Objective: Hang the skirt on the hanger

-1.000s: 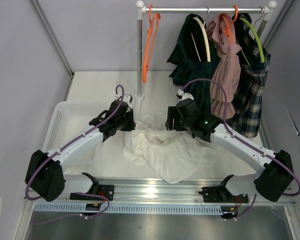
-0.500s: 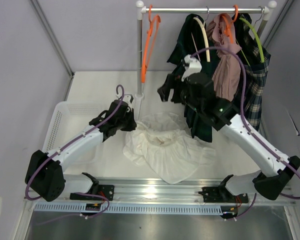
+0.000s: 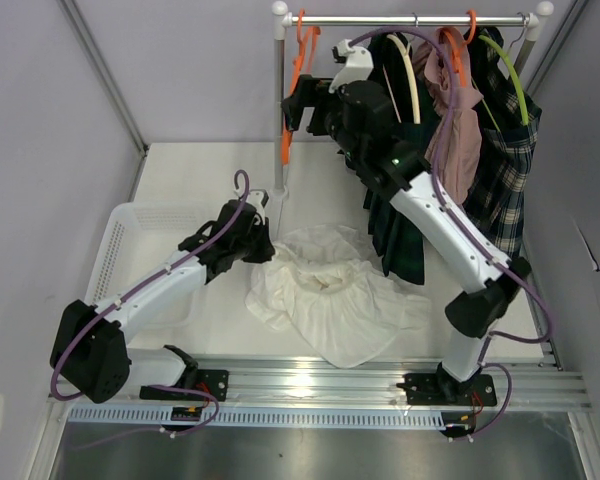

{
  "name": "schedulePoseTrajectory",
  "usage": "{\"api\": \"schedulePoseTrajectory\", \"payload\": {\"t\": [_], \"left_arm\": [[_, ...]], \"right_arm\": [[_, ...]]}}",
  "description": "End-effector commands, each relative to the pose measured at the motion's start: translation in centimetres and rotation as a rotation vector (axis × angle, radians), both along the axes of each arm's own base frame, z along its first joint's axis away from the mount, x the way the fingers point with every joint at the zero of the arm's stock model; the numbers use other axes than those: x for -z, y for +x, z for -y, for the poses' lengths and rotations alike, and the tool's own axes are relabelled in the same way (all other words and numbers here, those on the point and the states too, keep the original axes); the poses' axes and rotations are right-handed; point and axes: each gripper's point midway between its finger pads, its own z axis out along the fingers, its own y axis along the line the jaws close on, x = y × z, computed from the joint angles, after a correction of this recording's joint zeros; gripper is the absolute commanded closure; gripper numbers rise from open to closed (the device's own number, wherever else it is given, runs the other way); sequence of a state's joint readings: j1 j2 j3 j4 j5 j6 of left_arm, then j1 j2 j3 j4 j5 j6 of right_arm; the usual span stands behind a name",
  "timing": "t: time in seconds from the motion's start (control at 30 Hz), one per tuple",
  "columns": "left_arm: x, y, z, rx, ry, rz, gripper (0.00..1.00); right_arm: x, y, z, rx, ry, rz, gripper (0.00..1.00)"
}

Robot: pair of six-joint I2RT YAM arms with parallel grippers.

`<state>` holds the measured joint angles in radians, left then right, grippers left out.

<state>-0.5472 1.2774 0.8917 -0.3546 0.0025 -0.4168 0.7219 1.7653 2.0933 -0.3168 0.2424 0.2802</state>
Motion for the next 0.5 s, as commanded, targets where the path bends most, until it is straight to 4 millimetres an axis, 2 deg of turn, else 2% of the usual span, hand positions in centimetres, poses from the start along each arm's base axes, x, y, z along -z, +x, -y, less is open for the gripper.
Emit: {"api": "schedulePoseTrajectory", "payload": {"t": [0.0, 0.03, 0.07, 0.13, 0.2, 0.37, 0.47], "left_arm": [[-0.4, 0.3, 0.4, 0.027, -0.028, 0.03, 0.96], [-0.4, 0.2, 0.6, 0.032, -0.034, 0.028, 0.96], [-0.4, 0.3, 0.7, 0.034, -0.035, 0.027, 0.96], [-0.5, 0.4, 0.7, 0.035, -0.039, 0.03, 0.96], [-0.6, 0.3, 0.8, 0.039, -0.04, 0.031, 0.96], [-0.9, 0.4, 0.9, 0.045, -0.045, 0.037, 0.96], [-1.0, 0.4, 1.0, 0.048, -0.047, 0.036, 0.96]], "right_arm": [[-3.1, 1.2, -0.6, 0.013, 0.034, 0.084, 0.06], [-3.4, 1.5, -0.7, 0.024, 0.034, 0.085, 0.05], [-1.9, 2.7, -1.5, 0.031, 0.008, 0.062, 0.05], [-3.0, 2.7, -1.4, 0.052, 0.01, 0.076, 0.04], [-2.3, 3.4, -1.7, 0.072, -0.011, 0.074, 0.04], [-1.7, 3.8, -0.9, 0.168, -0.051, 0.074, 0.05], [-1.2, 4.1, -0.4, 0.194, -0.079, 0.071, 0.09]]}}
